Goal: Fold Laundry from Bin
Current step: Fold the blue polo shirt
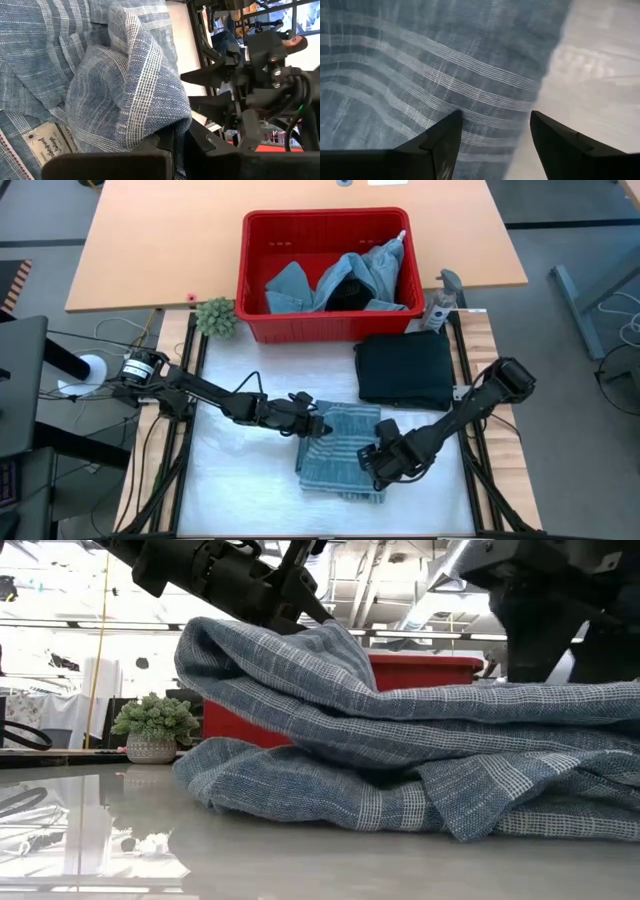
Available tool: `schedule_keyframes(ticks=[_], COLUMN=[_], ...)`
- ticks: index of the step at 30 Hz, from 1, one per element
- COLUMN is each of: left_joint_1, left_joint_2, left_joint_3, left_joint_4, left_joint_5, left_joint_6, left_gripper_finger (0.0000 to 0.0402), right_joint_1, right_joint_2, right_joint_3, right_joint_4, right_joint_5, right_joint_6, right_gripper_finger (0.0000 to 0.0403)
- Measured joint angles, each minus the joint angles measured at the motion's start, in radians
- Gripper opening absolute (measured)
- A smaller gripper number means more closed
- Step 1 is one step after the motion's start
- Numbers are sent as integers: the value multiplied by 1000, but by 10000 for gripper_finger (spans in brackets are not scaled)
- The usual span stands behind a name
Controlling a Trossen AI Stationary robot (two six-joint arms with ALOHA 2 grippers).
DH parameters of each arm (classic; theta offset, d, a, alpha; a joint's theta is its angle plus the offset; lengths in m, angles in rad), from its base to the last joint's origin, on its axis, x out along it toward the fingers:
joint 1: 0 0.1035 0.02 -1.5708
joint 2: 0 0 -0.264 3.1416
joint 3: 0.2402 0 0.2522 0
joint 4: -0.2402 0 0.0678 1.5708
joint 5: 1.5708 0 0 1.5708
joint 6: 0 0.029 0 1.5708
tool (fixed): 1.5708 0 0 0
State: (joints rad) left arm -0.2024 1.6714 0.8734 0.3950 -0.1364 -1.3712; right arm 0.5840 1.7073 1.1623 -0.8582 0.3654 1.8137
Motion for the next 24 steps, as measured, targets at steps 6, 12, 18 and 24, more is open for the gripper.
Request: schedule_keyframes(ticks=[6,12,18,24], left_joint_1=[0,0,0,0], left_joint_2=[0,0,0,0], left_joint_3=[0,0,0,0], left_joint_4=[0,0,-3,-15], left_joint_5=[0,-2,-6,-6], left_joint_6=[1,5,6,9], left_gripper_finger=[0,0,0,0], right_joint_1=[-24,-32,-32,-38], right_joint_2=[0,-1,1,1], right_joint_3=[-63,-71,-71,-71], right_joint_4=[52,63,79,101], right_joint_5=[-72,-109,-109,-109], right_joint_6=[26,14,-24,-57], right_gripper_finger=[261,224,118,21])
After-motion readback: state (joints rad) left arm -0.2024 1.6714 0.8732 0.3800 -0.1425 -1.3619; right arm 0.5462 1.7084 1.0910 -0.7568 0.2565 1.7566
